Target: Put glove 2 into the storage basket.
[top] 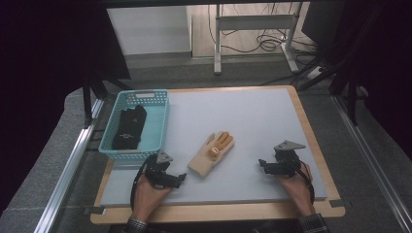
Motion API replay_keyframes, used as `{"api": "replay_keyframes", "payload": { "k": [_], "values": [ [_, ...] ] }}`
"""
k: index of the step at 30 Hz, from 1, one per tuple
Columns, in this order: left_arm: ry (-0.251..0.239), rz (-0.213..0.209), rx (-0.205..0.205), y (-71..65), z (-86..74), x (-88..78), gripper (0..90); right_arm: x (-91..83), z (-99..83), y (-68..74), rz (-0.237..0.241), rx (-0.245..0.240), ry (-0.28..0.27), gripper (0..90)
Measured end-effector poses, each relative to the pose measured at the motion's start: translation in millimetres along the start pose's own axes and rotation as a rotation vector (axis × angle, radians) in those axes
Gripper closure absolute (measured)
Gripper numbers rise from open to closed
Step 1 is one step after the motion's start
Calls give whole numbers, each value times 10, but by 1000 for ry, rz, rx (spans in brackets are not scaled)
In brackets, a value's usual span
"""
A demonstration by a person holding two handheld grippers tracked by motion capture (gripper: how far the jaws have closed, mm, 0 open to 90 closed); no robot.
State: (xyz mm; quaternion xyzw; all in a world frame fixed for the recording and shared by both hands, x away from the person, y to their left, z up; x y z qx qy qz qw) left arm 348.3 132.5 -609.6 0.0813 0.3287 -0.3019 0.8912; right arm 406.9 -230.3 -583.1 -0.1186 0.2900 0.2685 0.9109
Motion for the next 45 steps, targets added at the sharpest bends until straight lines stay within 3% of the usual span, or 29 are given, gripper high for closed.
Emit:
{"api": "replay_keyframes", "payload": {
  "k": [18,24,29,37,45],
  "values": [
    [4,-1,6,4,4,-27,20,42,-28,11,11,3,19,60],
    [-3,-38,-27,-17,35,-82,33,43,-29,9,13,3,16,60],
    [-11,-49,-29,-64,81,-131,28,43,-30,10,14,4,15,60],
    [-20,-70,-7,-176,285,-152,17,43,-31,10,14,3,15,60],
    [-1,-111,39,-356,596,-23,7,42,-31,8,18,6,14,62]
  ]
}}
Point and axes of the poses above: each handheld gripper's, and its own axes: x roughly forward along the jaws, z roughly out of its top, y roughly to its left, the point moved 8 cm from there along x, roughly forward along the jaws, and after that the axes turned 7 degrees about -y, right-handed, at the moved point
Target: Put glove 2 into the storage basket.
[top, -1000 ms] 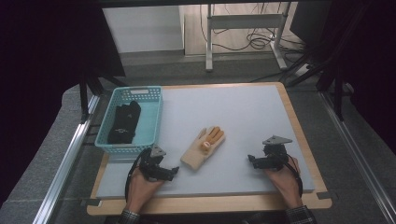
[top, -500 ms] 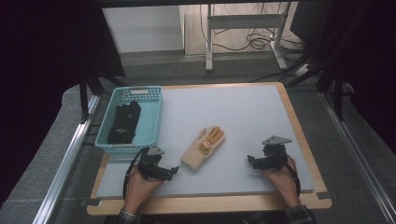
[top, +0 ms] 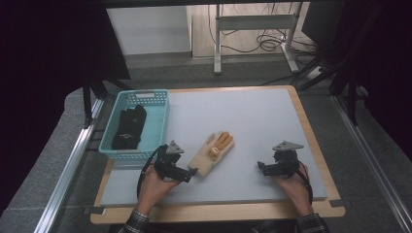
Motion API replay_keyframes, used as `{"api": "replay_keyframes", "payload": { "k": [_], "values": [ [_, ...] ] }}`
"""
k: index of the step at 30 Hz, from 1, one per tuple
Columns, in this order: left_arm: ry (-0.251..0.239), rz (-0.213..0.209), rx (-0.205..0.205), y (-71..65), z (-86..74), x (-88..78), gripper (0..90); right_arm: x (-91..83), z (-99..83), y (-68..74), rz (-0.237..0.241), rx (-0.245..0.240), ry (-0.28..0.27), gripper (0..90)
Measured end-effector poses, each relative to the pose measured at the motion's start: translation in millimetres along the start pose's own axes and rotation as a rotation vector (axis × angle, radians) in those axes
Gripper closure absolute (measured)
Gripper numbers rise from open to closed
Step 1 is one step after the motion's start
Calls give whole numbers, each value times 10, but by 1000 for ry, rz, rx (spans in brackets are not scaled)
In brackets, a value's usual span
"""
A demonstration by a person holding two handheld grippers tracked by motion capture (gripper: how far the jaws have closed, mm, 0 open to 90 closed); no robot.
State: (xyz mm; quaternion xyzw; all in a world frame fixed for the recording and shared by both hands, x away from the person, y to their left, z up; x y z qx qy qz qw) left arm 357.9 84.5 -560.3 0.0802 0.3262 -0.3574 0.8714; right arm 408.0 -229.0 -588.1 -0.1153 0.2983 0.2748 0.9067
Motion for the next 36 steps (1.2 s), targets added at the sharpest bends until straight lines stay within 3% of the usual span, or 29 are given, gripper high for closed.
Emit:
{"api": "replay_keyframes", "payload": {
  "k": [7,15,25,27,30,36],
  "values": [
    [30,-33,6,-90,245,256,0,0,0,-1,1,0,-1,63],
    [81,-39,15,-165,379,580,0,0,0,-1,0,0,-1,63],
    [152,19,38,-121,336,854,31,-1,-1,-1,0,0,0,63],
    [162,2,38,-137,317,871,90,-1,-1,-1,0,0,-1,63],
    [172,16,63,-168,297,878,176,-1,-1,-1,0,0,-1,63],
    [185,12,68,-215,318,833,427,0,-1,-1,0,-2,-1,63]
  ]
}}
Point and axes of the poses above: each handheld gripper's, and its own axes: x roughly forward along the jaws, z roughly out of its top, y roughly to its left, the point moved 8 cm from there along x, roughly forward along the jaws, and after that the axes turned 7 degrees about -y, right-handed, at the moved point
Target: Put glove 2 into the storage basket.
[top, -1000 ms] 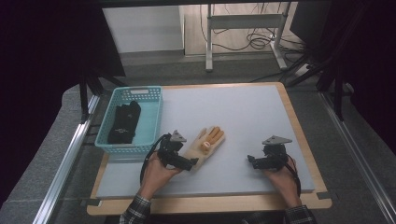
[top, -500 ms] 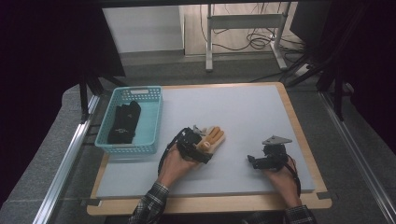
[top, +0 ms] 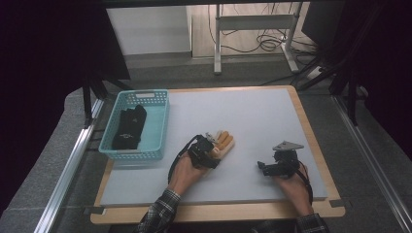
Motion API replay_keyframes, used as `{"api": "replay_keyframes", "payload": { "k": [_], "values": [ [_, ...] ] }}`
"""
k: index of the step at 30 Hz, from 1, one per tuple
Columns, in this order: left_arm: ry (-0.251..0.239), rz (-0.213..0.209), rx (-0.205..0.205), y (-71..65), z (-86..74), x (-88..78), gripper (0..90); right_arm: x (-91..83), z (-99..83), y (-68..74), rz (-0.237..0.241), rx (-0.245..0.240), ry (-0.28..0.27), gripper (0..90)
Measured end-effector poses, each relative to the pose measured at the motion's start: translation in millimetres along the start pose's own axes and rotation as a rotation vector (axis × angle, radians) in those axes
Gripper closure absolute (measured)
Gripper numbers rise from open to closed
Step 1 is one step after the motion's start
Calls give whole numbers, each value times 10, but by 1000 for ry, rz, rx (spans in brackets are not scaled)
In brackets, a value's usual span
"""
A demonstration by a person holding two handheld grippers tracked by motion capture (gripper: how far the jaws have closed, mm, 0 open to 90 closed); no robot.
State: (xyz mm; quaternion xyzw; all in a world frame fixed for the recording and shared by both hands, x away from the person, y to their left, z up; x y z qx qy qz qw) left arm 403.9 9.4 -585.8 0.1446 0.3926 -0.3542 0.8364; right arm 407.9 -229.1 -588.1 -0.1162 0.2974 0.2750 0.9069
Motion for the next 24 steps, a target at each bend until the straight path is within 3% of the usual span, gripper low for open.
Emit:
{"api": "replay_keyframes", "payload": {
  "k": [5,10,24],
  "values": [
    [7,-17,-15,5,4,-28,554,0,0,0,0,0,0,63],
    [-4,-26,-27,20,20,-69,613,0,0,0,0,0,0,63],
    [-53,5,-73,262,228,-375,622,-1,-1,1,0,2,0,63]
  ]
}}
Point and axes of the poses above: each handheld gripper's, and its own axes: x roughly forward along the jaws, z roughly out of its top, y roughly to its left, the point moved 8 cm from there along x, roughly forward along the jaws, and after that the axes turned 7 degrees about -y, right-handed, at the moved point
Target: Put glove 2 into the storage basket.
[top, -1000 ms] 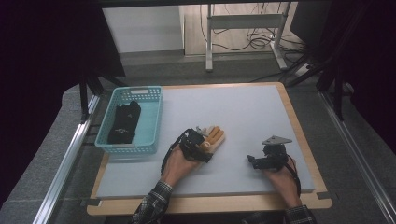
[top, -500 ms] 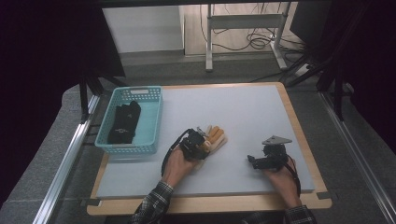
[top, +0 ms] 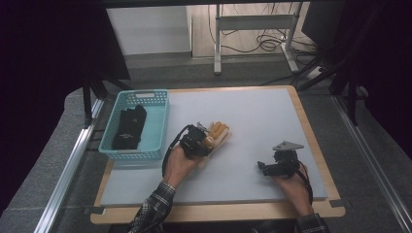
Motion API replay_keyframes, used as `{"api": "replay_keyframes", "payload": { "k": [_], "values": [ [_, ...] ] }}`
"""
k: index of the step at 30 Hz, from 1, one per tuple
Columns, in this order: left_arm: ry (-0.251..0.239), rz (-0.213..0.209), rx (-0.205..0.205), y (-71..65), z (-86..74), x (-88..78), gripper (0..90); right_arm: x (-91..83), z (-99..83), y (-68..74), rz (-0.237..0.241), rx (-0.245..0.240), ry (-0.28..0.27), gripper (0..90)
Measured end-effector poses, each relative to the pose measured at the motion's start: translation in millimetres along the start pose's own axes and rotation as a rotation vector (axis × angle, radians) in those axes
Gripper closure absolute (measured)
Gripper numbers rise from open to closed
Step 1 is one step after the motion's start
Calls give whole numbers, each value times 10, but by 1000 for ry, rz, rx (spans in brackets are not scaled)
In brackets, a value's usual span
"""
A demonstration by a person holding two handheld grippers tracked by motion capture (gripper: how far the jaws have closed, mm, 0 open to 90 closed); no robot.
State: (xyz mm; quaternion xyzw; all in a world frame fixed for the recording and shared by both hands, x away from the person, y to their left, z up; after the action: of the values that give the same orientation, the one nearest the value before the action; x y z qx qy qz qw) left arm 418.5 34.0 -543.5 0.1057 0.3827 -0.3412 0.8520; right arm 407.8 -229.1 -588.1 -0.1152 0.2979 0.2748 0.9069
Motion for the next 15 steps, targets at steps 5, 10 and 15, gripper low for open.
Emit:
{"api": "replay_keyframes", "payload": {
  "k": [5,10,15],
  "values": [
    [-5,29,-6,110,113,-147,618,-1,-1,0,0,1,1,63],
    [-18,52,-22,234,207,-285,617,-1,0,-1,0,1,1,63],
    [-17,73,-40,363,262,-383,615,-1,0,-1,0,1,0,63]
  ]
}}
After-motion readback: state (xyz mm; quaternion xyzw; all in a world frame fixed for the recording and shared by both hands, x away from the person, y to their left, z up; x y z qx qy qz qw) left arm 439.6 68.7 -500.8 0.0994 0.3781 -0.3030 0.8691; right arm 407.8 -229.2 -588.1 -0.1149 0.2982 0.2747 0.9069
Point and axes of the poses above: each handheld gripper's, and its own axes: x roughly forward along the jaws, z roughly out of its top, y roughly to its left, the point moved 8 cm from there along x, roughly forward along the jaws, and after that the axes turned 7 degrees about -y, right-handed, at the moved point
